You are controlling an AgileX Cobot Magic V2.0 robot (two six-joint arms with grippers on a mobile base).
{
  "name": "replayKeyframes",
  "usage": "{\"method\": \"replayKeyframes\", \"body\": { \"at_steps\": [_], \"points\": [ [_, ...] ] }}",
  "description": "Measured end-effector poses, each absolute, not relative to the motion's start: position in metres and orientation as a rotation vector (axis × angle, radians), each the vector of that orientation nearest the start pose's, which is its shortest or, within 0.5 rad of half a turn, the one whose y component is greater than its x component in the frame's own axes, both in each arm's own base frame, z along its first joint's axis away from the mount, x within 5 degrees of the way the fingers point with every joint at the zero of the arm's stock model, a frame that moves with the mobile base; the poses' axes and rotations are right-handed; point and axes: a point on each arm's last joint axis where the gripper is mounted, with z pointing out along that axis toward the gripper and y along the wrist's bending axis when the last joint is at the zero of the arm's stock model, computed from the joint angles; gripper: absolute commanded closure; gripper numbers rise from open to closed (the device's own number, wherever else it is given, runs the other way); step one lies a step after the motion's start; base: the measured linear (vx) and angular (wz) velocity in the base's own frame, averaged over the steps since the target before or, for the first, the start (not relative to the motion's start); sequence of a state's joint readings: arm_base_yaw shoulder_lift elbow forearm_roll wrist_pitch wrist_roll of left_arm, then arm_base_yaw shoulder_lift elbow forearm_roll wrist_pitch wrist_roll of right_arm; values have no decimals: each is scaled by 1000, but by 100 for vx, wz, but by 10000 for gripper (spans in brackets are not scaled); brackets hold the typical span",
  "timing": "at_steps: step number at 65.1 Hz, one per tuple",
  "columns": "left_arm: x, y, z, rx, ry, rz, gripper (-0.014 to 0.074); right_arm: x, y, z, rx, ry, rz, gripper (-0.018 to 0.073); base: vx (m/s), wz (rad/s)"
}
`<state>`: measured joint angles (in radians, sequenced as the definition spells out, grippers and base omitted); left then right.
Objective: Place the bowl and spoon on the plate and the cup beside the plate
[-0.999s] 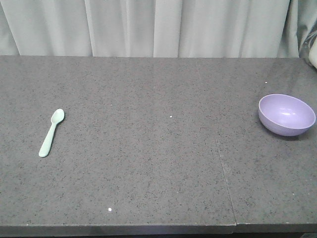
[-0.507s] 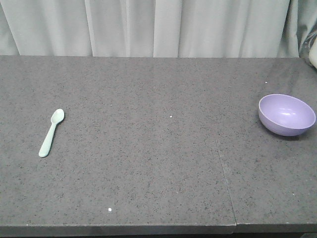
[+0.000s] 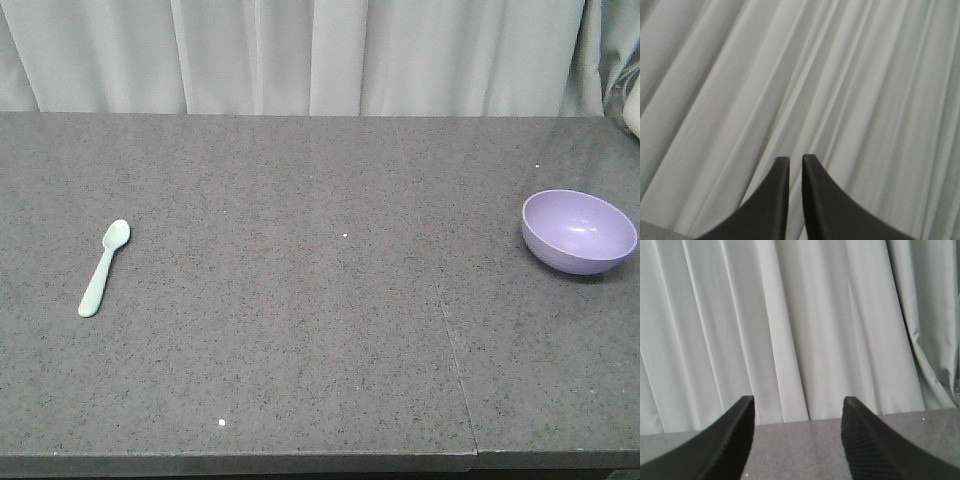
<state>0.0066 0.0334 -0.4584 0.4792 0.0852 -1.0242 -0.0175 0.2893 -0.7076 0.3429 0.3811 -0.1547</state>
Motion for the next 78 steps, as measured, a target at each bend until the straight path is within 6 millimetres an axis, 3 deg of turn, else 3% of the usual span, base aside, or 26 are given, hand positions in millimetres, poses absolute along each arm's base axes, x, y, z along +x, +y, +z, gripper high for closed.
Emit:
{"method": "replayKeyframes", "body": {
  "at_steps": [12,26,39,57,78],
  "points": [
    [20,6,371,-389,1176,-473,343,38,9,399,41,1379,209,83,0,0],
    [50,3,365,-419,1352,-531,224,38,9,399,42,1374,208,83,0,0],
    [77,-5,375,-361,1499,-522,216,38,9,399,42,1373,208,83,0,0],
    [95,-19,404,-214,1352,-585,216,38,9,399,42,1373,208,83,0,0],
    [159,-15,446,-120,1772,-87,216,38,9,399,42,1374,208,83,0,0]
  ]
}}
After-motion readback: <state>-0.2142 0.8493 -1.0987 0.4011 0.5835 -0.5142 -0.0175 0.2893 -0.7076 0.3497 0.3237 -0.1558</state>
